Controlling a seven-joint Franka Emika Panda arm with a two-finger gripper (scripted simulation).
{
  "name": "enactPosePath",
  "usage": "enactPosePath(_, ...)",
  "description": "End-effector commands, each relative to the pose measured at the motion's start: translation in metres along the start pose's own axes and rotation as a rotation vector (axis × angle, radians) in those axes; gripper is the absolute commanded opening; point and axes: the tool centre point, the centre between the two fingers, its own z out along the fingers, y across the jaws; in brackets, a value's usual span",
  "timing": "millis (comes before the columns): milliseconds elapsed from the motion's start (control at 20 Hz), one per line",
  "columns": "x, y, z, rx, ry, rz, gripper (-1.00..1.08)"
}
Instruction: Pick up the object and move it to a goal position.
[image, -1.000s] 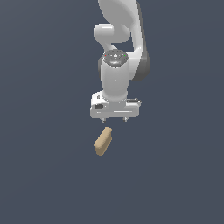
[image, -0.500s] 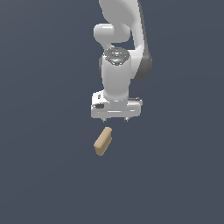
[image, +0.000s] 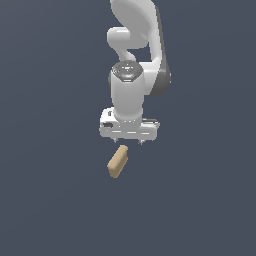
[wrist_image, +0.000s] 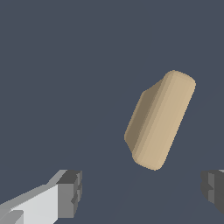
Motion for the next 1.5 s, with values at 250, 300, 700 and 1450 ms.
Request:
enactPosePath(250,0.02,0.019,0.013,-0.006,-0.014,0.198,1.0)
enactPosePath(300,0.022,0.021,0.015,-0.007,-0.016,0.223,1.0)
enactPosePath(700,0.035,0.036,0.025,-0.016,-0.024,0.367,1.0)
enactPosePath(1450,0.037,0.04,0.047,-0.018,-0.026,0.404,1.0)
